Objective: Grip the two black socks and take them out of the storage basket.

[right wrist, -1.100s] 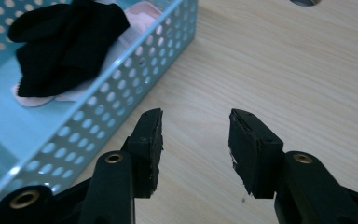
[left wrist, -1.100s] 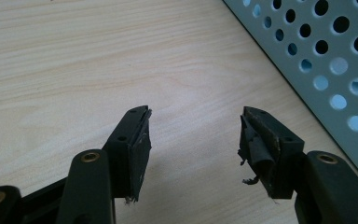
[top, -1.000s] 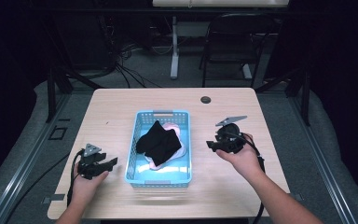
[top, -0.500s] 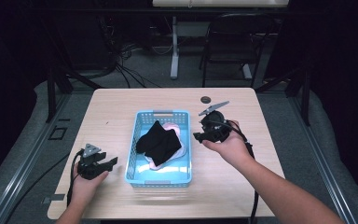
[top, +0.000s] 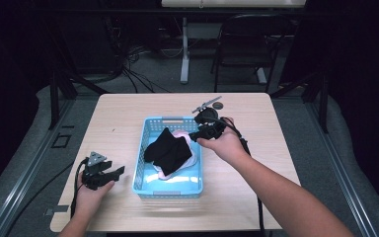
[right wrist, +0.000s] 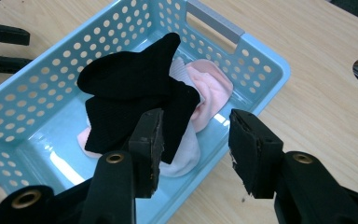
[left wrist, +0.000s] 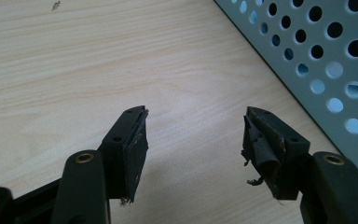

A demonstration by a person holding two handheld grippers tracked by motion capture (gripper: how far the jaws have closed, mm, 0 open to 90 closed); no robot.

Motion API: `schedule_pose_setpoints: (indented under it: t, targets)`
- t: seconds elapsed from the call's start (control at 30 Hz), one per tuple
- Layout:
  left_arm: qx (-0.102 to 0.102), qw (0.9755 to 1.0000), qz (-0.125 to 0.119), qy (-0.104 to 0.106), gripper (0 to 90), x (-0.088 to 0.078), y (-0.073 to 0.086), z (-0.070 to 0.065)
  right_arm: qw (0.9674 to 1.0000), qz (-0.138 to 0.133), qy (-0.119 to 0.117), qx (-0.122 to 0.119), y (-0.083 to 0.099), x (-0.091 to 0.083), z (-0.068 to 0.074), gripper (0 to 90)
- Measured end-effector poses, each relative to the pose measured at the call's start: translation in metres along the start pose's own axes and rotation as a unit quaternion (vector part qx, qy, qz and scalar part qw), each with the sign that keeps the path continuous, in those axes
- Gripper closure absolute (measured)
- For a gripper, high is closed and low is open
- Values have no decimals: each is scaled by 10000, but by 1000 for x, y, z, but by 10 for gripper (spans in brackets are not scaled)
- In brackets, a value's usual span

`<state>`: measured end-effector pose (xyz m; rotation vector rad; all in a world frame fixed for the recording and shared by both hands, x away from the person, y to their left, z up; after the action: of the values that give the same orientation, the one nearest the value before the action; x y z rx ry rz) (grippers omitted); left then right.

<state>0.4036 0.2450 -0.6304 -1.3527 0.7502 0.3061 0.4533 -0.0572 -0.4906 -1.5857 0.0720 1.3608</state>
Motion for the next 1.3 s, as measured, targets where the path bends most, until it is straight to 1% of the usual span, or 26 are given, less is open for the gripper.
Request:
schedule_pose_setpoints:
  t: [0.03,0.07,0.1,0.17,0.2,0.3,0.33,0.47,0.53,0.57,0.67,0.7,0.73,0.8,0.83,0.87,0.9,0.93,1.0,1.07,1.27,1.3]
  targets:
    - [-17,10000,5,-5,397,0,0,0,9999,130,16,-21,0,2,-1,546]
    - [-12,10000,24,30,396,0,0,-1,10000,85,22,2,-3,5,-2,548]
    - [-9,10000,15,23,396,0,0,-1,9999,117,36,-4,-4,6,-2,551]
    - [15,10000,26,29,394,0,0,-1,10000,91,20,22,-9,10,-2,559]
    - [-10,10000,34,30,389,1,0,-1,9999,148,19,5,-10,11,-2,561]
    - [-27,10000,41,53,384,1,0,-2,9997,177,-140,83,-16,16,1,570]
    - [-27,10000,39,53,384,1,0,-2,9995,247,-209,56,-19,18,2,571]
    - [-61,10000,34,53,374,0,0,-1,9991,262,-327,99,-28,28,4,586]
    - [-74,9999,54,47,362,0,0,-1,9990,251,-346,139,-31,36,4,592]
    - [-77,9999,51,49,361,0,0,-1,9988,288,-362,155,-32,39,4,594]
    - [-77,9999,57,53,357,1,0,-1,9986,374,-339,148,-33,54,5,604]
    - [-68,9999,58,55,356,1,0,-1,9985,445,-310,94,-32,58,4,611]
    - [-61,10000,58,53,355,1,0,-1,9982,514,-301,91,-31,63,5,620]
    - [-36,10000,57,41,353,1,0,-1,9979,545,-325,85,-30,72,7,638]
    - [-32,10000,51,40,352,1,0,-1,9976,615,-311,42,-30,76,7,651]
    - [-32,10000,46,39,351,1,0,-1,9972,666,-339,55,-29,80,9,669]
    - [-33,10000,34,40,350,1,-1,-1,9973,637,-358,75,-30,83,10,675]
    - [-42,10000,32,42,349,1,-1,-1,9971,674,-343,60,-30,86,10,675]
    - [-60,10000,30,44,346,1,-1,-1,9967,726,-361,58,-30,90,11,672]
    - [-51,10000,29,41,345,0,-1,0,9969,690,-378,95,-30,95,13,671]
    - [-76,10000,17,55,346,0,-1,0,9961,813,-338,75,-27,104,13,666]
    - [-75,9999,25,65,346,0,-1,0,9963,778,-333,134,-27,106,13,663]
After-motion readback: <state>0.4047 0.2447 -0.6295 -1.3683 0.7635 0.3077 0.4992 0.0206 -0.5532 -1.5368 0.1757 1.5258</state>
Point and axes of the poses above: each handheld gripper's, and its own axes: x roughly forward along the jaws, y roughly out of its underside, z roughly to its left, the point moved 9 cm from there along x, roughly forward along the jaws, and after that the axes turned 8 degrees about -y, right-handed, at the moved point
